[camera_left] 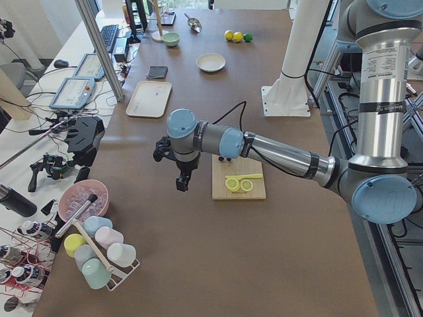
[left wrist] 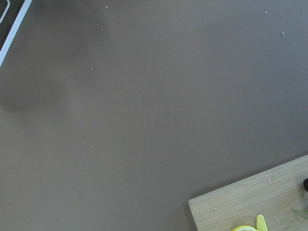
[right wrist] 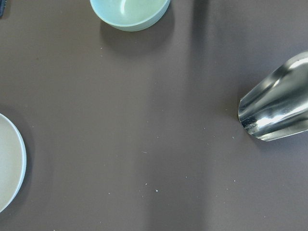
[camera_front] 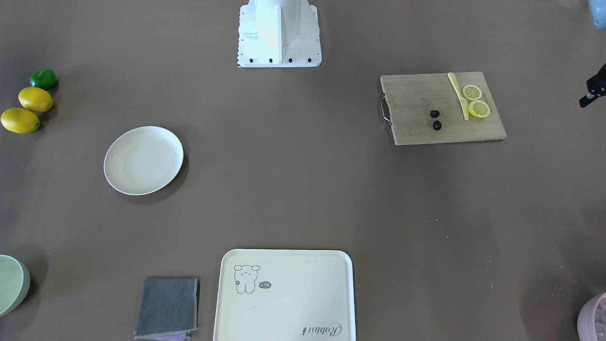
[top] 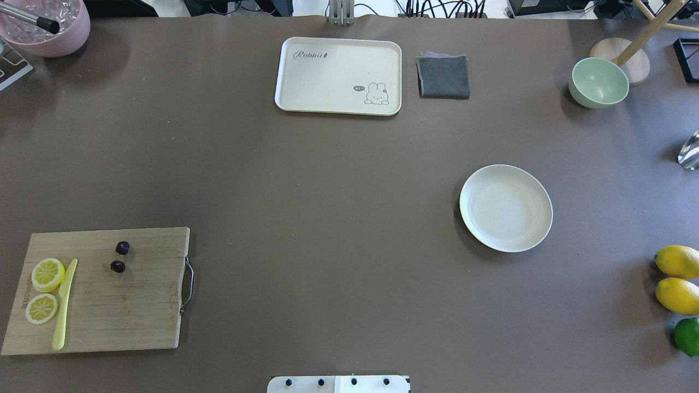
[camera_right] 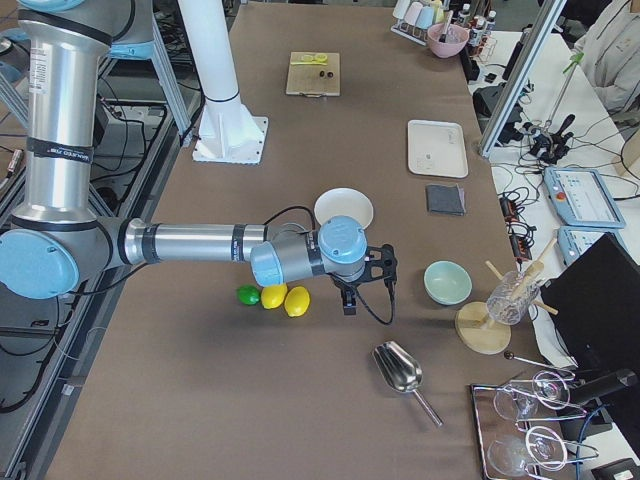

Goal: Place red cherry on plate

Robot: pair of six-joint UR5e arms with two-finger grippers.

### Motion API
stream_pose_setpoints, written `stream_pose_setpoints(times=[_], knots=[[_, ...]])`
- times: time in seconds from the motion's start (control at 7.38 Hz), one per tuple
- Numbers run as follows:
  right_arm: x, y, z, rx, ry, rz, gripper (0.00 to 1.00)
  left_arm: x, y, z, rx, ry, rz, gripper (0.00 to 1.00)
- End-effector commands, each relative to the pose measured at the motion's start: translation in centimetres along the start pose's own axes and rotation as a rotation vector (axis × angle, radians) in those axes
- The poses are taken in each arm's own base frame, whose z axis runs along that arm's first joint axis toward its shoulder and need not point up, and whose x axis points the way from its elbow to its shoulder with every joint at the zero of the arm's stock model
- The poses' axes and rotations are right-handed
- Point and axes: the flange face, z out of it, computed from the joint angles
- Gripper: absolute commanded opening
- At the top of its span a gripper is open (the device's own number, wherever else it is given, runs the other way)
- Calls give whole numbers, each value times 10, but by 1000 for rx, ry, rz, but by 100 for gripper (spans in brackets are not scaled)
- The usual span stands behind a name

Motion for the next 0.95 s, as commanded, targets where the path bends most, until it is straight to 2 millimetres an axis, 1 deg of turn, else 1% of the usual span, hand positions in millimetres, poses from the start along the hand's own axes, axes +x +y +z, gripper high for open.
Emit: stream_pose_setpoints(times=[0.0, 0.14, 0.27, 0.41, 0.54, 0.68, 0.81], knots=[[-13, 9, 11, 44, -38, -120, 100, -2, 5, 2, 6, 1, -4, 98], [-32, 11, 22, 39, -87, -169, 100, -1, 5, 2, 7, 1, -7, 98], [-78, -1, 59, -36, -127, -97, 100, 0, 4, 1, 10, 1, -22, 98], [-128, -26, 88, -50, -112, -73, 100, 0, 2, 1, 10, 1, -25, 98], [-161, -35, 117, -50, -68, -88, 99, 1, 0, 2, 8, 0, -27, 98], [-200, -39, 156, -53, -24, -163, 99, 1, 0, 2, 8, 2, -29, 98], [-213, -38, 184, -56, 15, -170, 99, 0, 0, 3, 6, 2, -33, 98]])
